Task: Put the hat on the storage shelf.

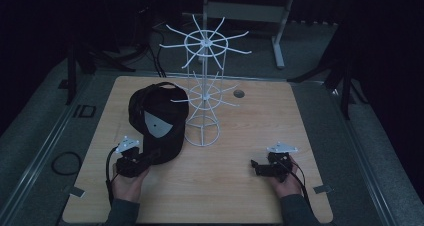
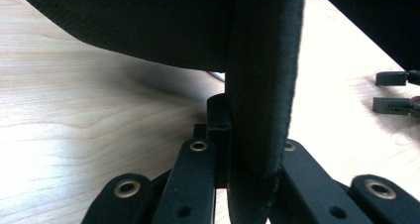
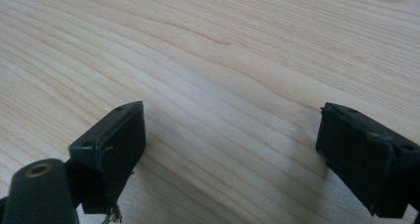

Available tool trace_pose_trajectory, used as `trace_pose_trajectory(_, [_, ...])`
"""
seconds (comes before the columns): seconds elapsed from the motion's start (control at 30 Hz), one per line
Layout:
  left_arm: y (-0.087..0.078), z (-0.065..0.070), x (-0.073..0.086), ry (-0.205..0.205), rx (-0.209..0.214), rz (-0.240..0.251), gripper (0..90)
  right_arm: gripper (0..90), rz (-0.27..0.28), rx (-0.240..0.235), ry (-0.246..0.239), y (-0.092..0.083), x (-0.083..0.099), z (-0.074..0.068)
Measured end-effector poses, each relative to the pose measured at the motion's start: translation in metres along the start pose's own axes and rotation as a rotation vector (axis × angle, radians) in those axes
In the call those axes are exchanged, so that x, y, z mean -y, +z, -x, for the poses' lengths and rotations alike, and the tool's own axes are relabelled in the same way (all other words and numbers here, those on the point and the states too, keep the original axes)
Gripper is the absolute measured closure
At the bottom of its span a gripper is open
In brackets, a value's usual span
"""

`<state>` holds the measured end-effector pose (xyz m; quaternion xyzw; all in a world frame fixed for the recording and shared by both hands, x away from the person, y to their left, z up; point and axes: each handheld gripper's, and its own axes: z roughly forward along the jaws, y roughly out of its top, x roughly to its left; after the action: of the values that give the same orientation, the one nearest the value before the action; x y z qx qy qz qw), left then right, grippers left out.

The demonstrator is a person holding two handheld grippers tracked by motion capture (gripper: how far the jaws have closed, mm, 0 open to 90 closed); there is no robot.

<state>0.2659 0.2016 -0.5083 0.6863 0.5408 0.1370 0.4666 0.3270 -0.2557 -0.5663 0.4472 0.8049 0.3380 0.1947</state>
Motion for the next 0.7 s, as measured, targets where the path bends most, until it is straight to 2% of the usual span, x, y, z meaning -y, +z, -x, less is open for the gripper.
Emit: trace_pose_trajectory(0.7, [-0.014, -0.012, -0.011, 0.01, -0.069, 0.044, 86.8, 11.7, 0.0, 0.0, -0.001, 0.0, 0.0, 0.0])
